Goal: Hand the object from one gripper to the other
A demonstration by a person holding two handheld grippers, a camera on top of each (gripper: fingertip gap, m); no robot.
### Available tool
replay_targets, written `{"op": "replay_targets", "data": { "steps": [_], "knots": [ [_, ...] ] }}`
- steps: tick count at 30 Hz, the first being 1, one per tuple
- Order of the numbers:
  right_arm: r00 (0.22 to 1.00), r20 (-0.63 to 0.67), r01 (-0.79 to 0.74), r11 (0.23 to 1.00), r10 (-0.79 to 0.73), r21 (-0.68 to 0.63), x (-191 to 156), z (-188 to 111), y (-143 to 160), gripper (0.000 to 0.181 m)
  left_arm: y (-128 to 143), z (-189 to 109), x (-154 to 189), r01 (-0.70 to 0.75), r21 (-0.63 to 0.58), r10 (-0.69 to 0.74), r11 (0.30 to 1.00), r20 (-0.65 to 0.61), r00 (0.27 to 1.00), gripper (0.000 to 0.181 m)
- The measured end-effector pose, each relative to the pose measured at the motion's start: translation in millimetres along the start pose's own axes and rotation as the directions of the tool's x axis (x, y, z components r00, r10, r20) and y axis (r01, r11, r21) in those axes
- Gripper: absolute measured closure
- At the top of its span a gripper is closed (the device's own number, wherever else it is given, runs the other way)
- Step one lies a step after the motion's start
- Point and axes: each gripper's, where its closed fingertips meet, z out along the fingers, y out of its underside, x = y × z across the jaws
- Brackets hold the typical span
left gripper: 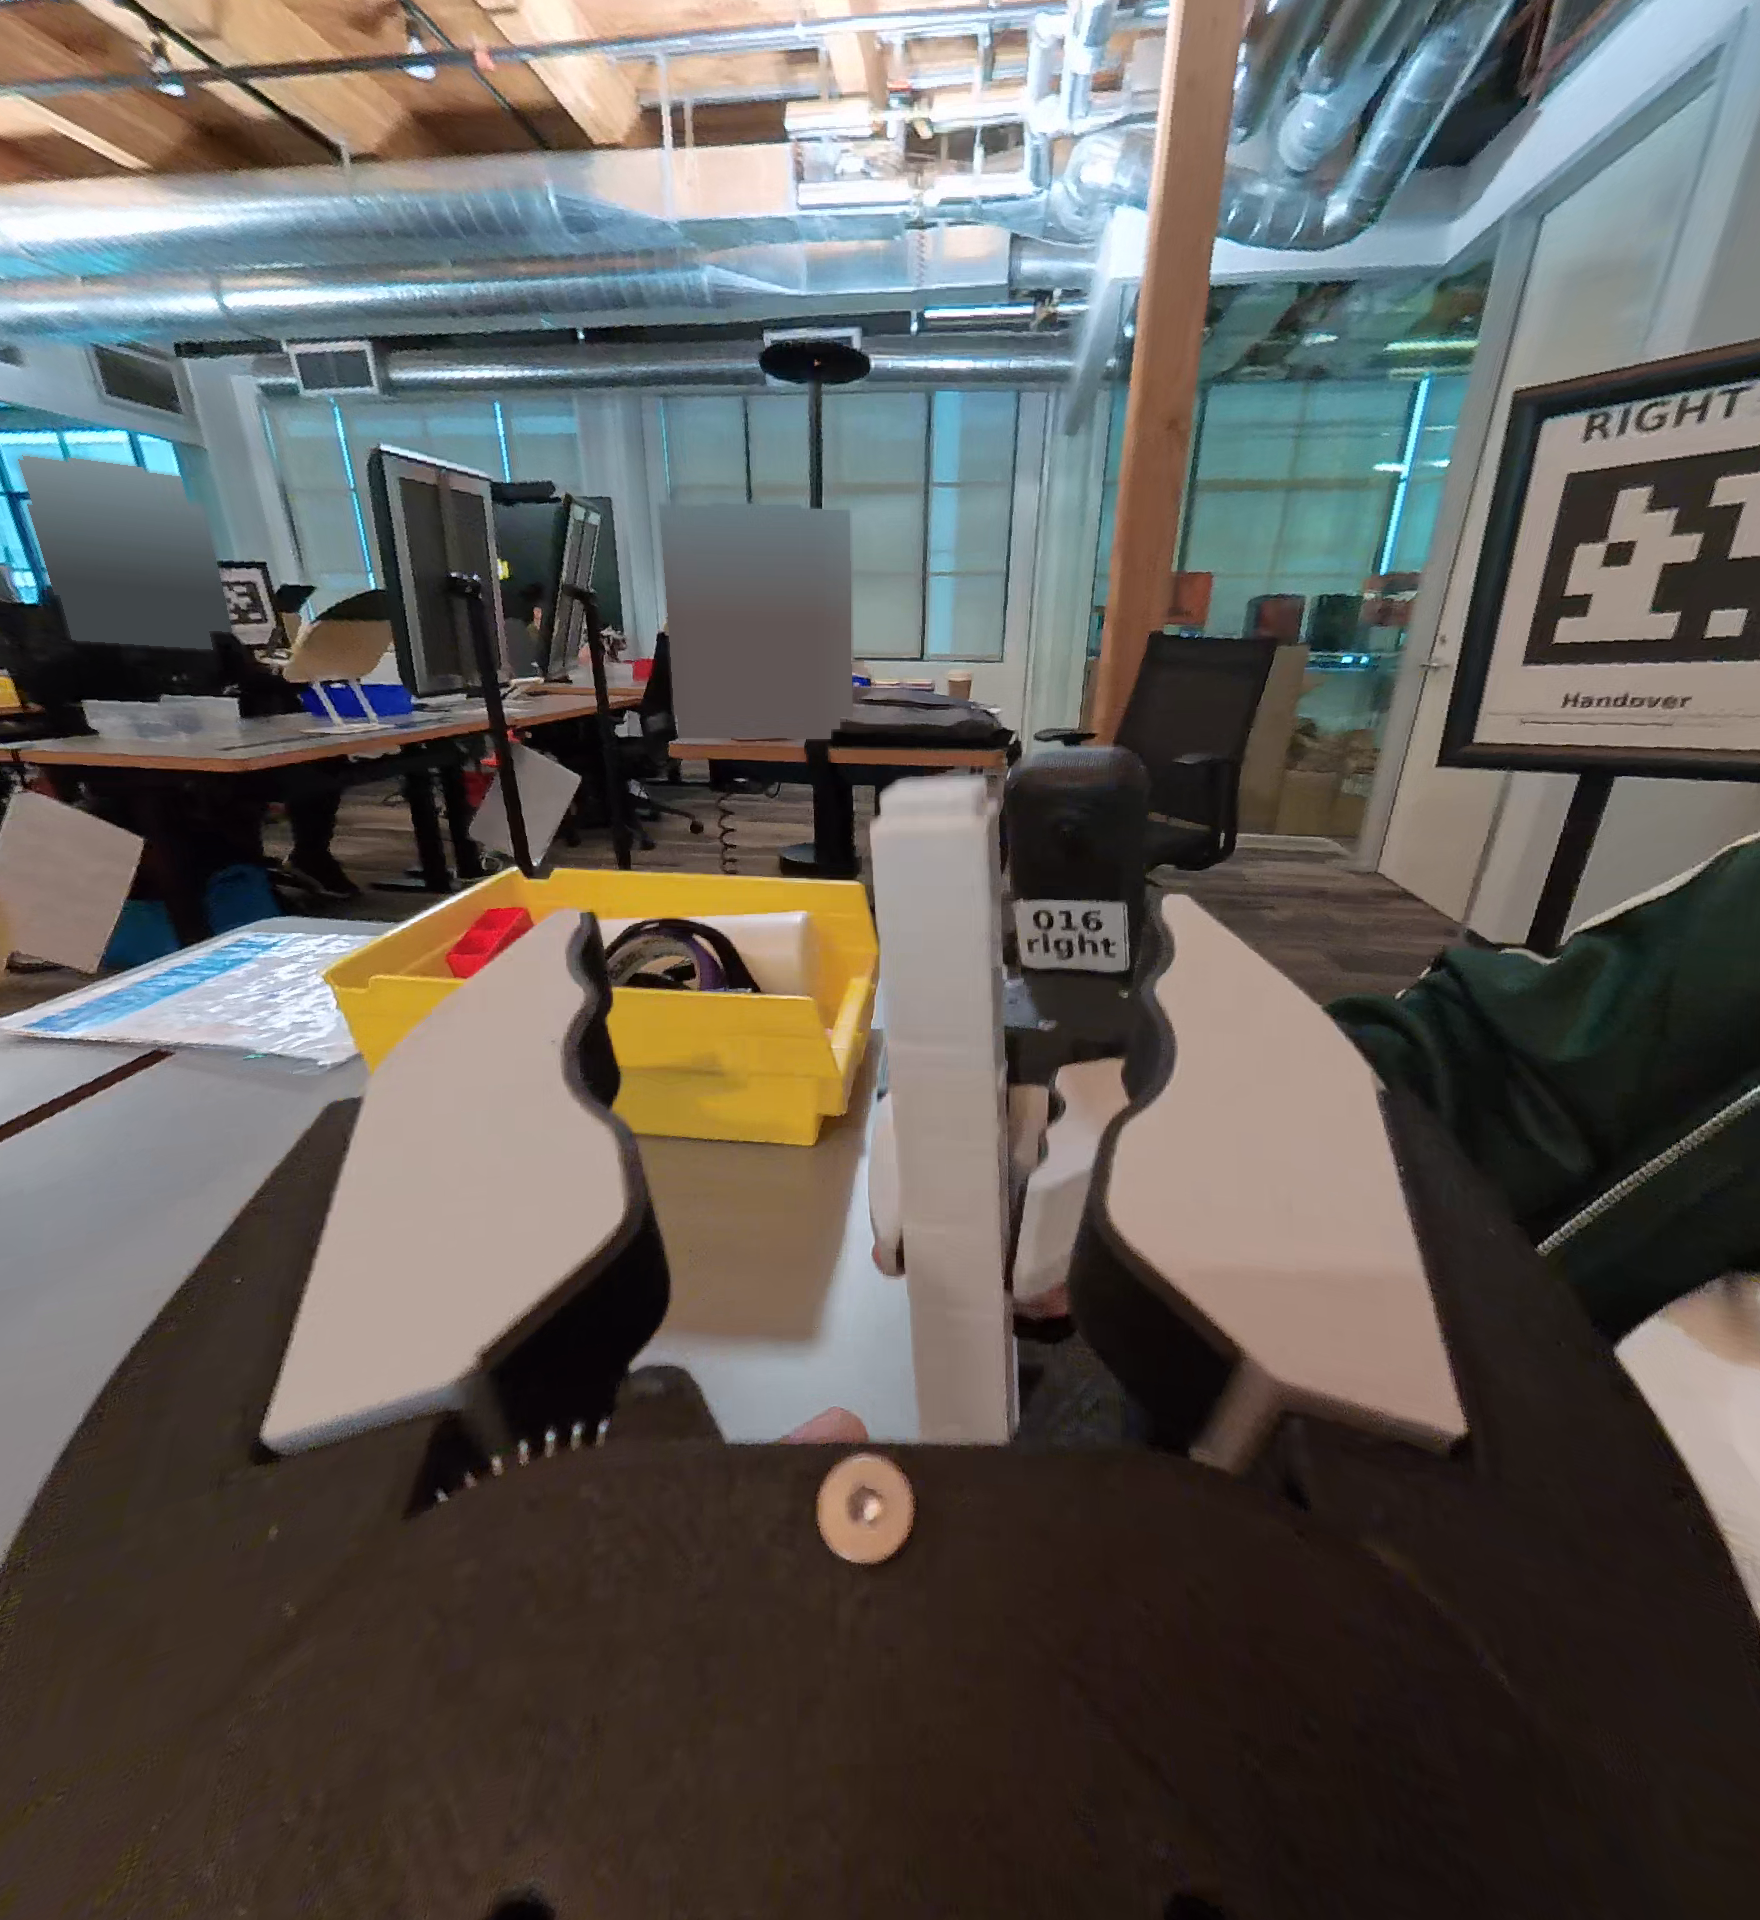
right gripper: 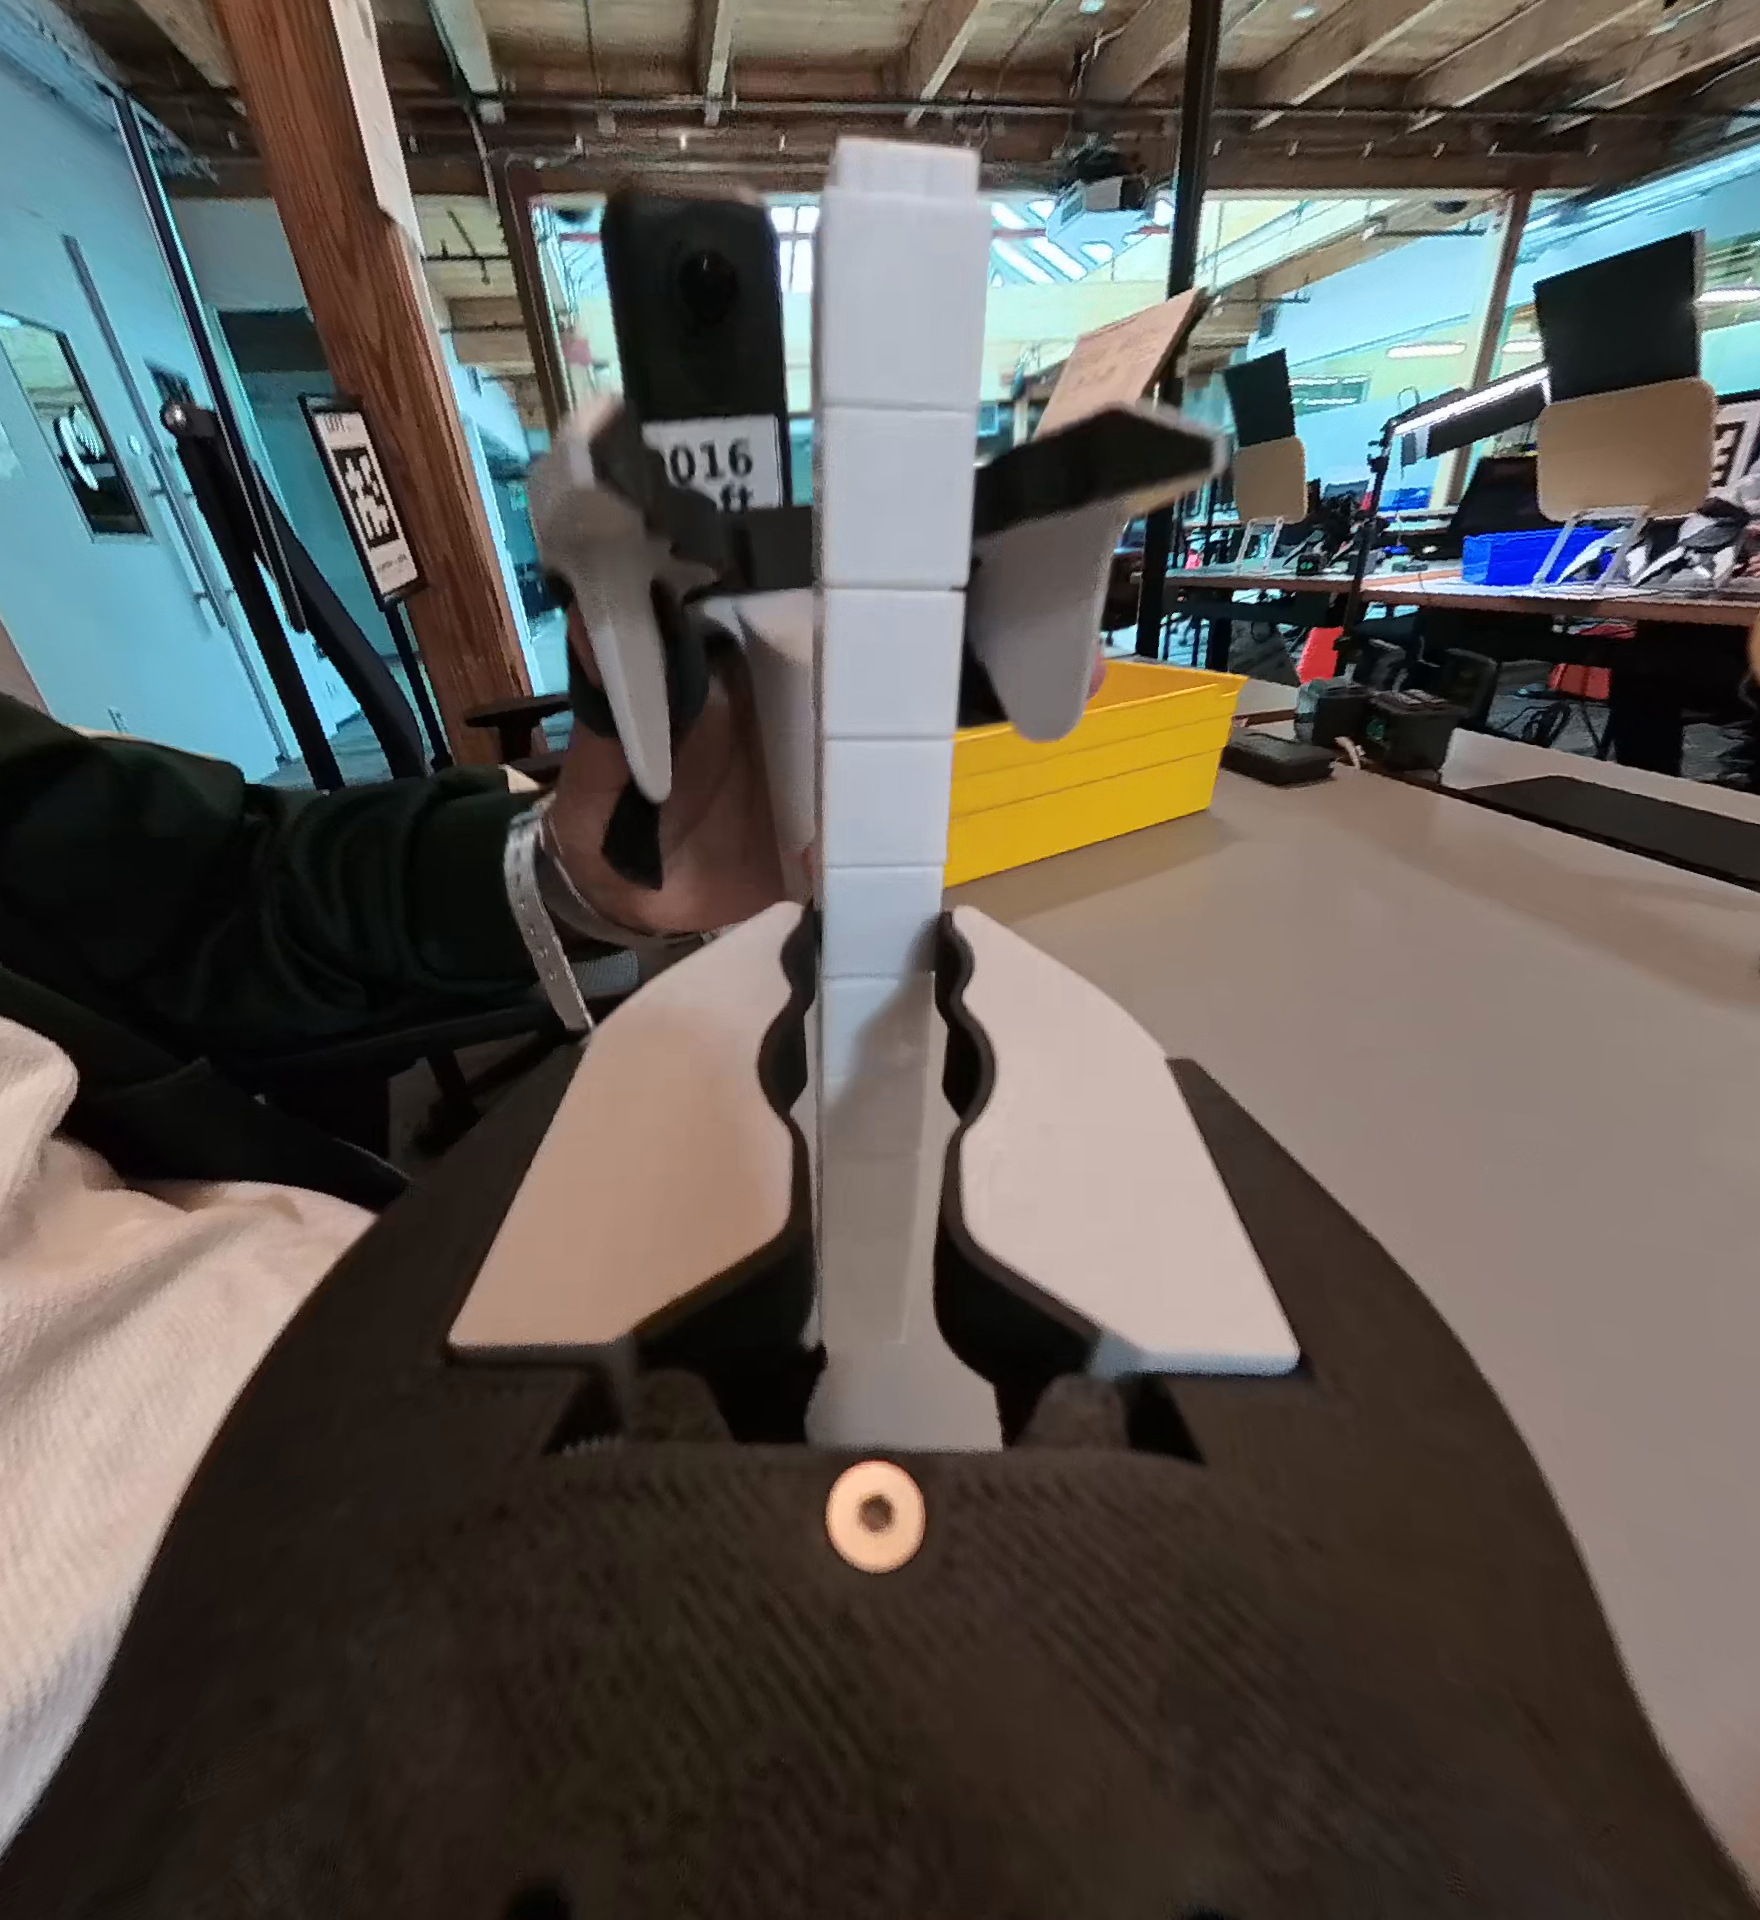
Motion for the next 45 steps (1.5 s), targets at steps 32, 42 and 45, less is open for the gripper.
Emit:
{"op": "replay_targets", "data": {
  "steps": [32, 42, 45],
  "knots": [
    [0.989, -0.147, 0.037, 0.998, -0.031, 0.041, 36, -7, 5, 0.098, 98, -5, -2, 0.068, -0.292, -0.108, 0.954, -0.123, 0.986, 0.161],
    [1.0, -0.025, -0.013, 0.996, 0.011, -0.086, 17, 9, 36, 0.14, 64, -13, -7, 0.086, -0.304, -0.118, 0.949, -0.086, 0.989, 0.16],
    [1.0, -0.011, -0.016, 0.996, 0.015, -0.091, 12, 11, 37, 0.156, 67, -11, -3, 0.084, -0.321, -0.122, 0.943, -0.098, 0.988, 0.16]
  ]
}}
